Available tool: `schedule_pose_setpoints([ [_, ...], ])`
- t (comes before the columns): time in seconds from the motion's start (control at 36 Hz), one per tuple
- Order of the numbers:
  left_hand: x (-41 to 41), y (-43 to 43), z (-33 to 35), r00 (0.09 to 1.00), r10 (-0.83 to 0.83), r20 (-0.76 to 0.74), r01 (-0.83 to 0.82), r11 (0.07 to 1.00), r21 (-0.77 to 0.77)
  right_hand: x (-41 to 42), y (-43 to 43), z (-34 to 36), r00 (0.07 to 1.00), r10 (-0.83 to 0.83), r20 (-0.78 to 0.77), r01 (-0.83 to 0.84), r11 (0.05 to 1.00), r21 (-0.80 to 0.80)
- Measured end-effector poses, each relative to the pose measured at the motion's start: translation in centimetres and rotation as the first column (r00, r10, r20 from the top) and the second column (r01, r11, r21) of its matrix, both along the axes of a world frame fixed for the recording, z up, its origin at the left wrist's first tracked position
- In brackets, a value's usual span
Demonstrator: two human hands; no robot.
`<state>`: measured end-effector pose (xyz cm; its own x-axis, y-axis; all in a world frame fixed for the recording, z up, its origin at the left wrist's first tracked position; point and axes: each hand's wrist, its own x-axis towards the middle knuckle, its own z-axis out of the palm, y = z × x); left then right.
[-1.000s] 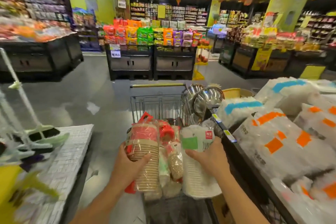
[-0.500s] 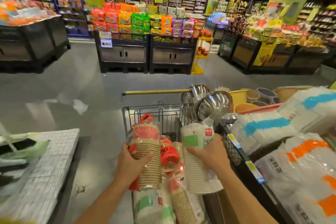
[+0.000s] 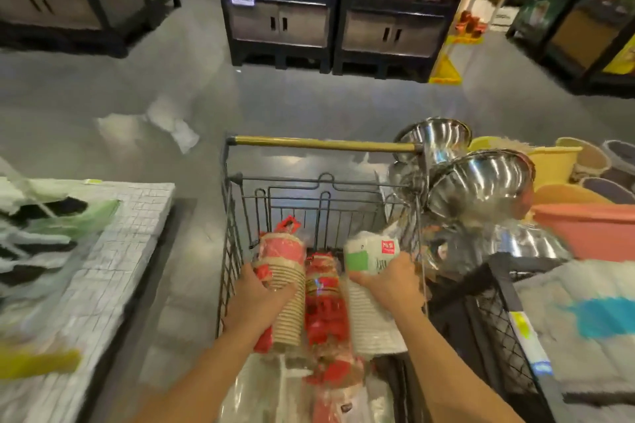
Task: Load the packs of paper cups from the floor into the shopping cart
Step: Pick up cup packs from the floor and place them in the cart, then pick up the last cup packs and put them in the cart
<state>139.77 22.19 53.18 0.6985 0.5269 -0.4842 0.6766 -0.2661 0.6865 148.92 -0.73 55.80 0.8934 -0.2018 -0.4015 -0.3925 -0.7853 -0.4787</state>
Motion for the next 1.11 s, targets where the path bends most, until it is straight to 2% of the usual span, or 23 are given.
schedule_pose_setpoints([
  [0.14, 2.8, -0.4, -1.9, 0.993, 0.045, -0.111, -0.047, 0.999, -0.016, 2.4, 0.6, -4.8, 0.991, 0.018, -0.130, -0.029, 0.996, -0.084],
  [0.22, 4.4, -0.6, -1.8, 0.987, 0.027, -0.160, -0.024, 0.999, 0.026, 3.2, 0.3, -6.9, 0.987, 0.019, -0.161, -0.034, 0.995, -0.091],
  [0.33, 5.4, -0.5, -2.7, 0.983, 0.031, -0.179, -0.019, 0.998, 0.066, 3.7, -0.1, -8.7, 0.992, 0.046, -0.120, -0.060, 0.992, -0.109],
  [0.5, 5.2, 0.8, -6.8, 0.993, -0.040, -0.113, 0.062, 0.978, 0.197, 3.5, 0.2, -9.0, 0.990, 0.105, -0.094, -0.115, 0.987, -0.114],
  [0.61, 4.1, 0.1, -3.0, 0.992, -0.075, -0.100, 0.093, 0.978, 0.185, 3.0, 1.2, -8.0, 0.976, 0.218, 0.009, -0.214, 0.963, -0.167],
  [0.69, 3.0, 0.3, 0.3, 0.986, -0.139, -0.094, 0.158, 0.960, 0.230, 3.0, 3.5, -6.3, 0.942, 0.326, 0.078, -0.314, 0.939, -0.140],
  [0.78, 1.3, 2.2, 3.2, 0.981, -0.172, -0.090, 0.191, 0.934, 0.302, 2.7, 7.3, -3.1, 0.866, 0.491, 0.092, -0.480, 0.869, -0.123],
  [0.86, -1.9, 5.3, 6.4, 0.987, -0.147, -0.058, 0.158, 0.898, 0.411, 1.5, 12.0, 1.1, 0.744, 0.655, 0.128, -0.644, 0.755, -0.119],
  [0.97, -8.1, 9.7, 12.6, 0.997, -0.047, -0.053, 0.068, 0.851, 0.520, -2.5, 18.9, 6.5, 0.543, 0.821, 0.176, -0.817, 0.565, -0.114],
  [1.11, -20.3, 15.3, 18.5, 0.991, 0.133, 0.011, -0.112, 0.786, 0.609, -12.0, 27.7, 13.3, 0.270, 0.931, 0.246, -0.921, 0.324, -0.215],
])
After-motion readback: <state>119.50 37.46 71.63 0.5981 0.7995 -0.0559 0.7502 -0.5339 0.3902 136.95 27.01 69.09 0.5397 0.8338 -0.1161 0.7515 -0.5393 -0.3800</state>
